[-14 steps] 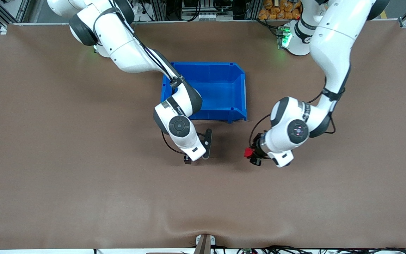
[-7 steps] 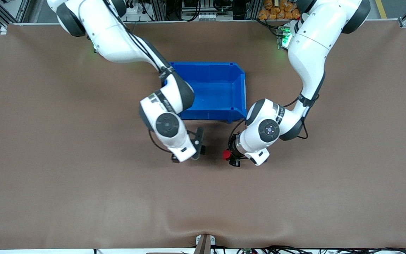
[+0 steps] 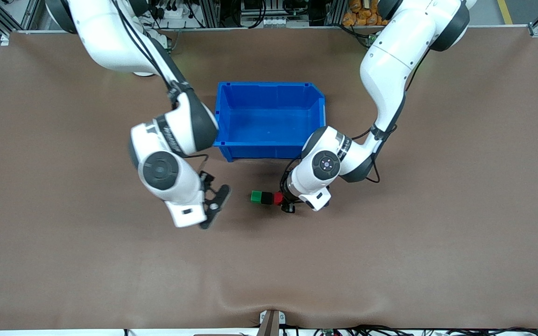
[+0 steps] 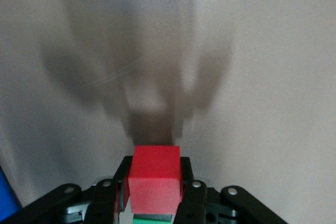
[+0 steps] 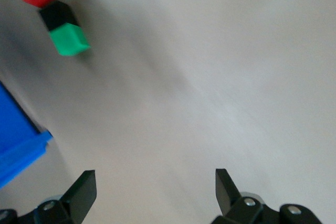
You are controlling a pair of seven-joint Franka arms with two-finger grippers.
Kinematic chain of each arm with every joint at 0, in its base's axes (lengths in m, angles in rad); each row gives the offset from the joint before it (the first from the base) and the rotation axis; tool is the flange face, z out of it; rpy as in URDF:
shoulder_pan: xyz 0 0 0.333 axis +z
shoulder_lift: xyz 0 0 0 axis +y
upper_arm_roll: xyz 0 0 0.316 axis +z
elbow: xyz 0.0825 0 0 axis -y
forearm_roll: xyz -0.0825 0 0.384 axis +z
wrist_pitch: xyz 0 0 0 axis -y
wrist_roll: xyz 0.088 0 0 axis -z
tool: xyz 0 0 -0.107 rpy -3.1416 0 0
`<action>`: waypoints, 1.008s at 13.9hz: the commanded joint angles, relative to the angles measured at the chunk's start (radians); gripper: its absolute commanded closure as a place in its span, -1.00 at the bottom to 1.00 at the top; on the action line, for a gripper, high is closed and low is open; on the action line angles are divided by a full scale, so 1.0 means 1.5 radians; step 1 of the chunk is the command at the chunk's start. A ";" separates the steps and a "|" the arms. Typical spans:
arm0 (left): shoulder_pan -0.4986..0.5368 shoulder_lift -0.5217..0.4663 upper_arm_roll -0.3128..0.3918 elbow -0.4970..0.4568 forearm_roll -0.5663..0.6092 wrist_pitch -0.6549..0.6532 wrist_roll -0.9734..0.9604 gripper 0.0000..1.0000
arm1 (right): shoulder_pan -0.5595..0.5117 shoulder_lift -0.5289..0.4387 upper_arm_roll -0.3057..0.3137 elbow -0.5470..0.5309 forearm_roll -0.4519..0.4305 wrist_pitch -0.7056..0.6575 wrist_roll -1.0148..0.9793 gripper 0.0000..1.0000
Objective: Attach green and red cubes to black cube
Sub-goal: 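Press red against black with the left gripper while the right gripper opens, withdraws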
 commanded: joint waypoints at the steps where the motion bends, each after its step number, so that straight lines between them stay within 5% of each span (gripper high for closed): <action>1: -0.017 0.014 0.010 0.021 -0.006 -0.011 -0.001 1.00 | -0.030 -0.083 -0.032 -0.075 0.007 -0.005 0.015 -1.00; 8: -0.028 0.035 0.013 0.023 -0.002 -0.010 0.019 1.00 | -0.168 -0.242 -0.045 -0.193 0.009 -0.025 0.025 -1.00; 14: -0.025 0.029 0.030 0.041 -0.003 -0.009 0.021 1.00 | -0.211 -0.373 -0.057 -0.279 0.003 -0.070 0.217 -1.00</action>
